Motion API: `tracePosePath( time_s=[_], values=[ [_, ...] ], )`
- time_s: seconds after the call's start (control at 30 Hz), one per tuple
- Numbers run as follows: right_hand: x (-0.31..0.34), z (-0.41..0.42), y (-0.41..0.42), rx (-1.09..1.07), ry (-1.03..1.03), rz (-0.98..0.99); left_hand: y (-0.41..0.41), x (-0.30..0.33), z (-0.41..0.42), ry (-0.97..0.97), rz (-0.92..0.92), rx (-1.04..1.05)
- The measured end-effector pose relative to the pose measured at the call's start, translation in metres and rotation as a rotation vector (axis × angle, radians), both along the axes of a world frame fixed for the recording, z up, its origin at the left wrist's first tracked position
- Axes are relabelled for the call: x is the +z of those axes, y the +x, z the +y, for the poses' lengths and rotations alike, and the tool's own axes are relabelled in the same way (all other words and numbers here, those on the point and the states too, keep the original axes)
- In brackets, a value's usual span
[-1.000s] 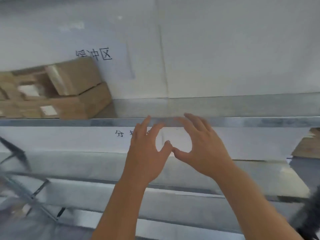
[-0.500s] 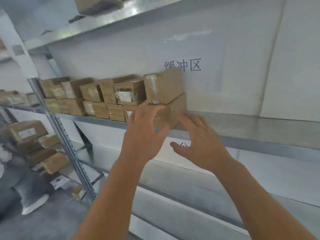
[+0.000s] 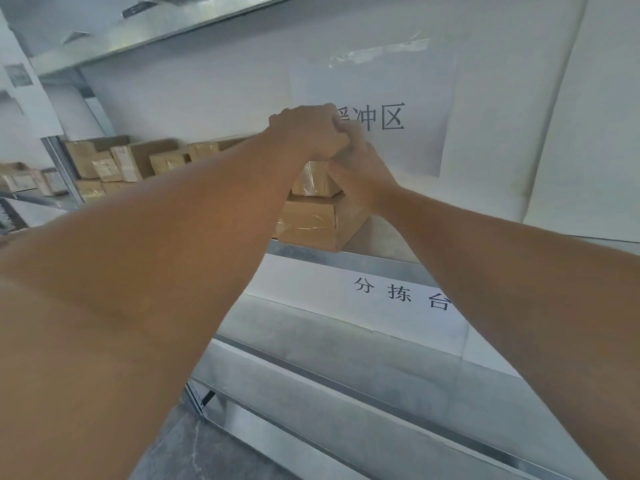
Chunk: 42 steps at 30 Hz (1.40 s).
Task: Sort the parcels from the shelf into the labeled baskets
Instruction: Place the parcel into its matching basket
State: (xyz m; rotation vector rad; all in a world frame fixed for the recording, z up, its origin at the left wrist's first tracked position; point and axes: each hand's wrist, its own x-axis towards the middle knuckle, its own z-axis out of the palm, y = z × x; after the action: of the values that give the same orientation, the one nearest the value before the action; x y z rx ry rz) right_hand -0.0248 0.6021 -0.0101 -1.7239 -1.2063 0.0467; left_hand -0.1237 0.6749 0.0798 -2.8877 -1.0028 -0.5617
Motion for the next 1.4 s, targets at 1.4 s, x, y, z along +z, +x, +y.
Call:
tracePosePath(
  time_s=[1.4],
  values=[
    [-0.065,-0.194,-0.147,-0.398,0.148,-0.098,-0.130,-0.167,-0.174,-0.632,-0.783,-0.755]
  ],
)
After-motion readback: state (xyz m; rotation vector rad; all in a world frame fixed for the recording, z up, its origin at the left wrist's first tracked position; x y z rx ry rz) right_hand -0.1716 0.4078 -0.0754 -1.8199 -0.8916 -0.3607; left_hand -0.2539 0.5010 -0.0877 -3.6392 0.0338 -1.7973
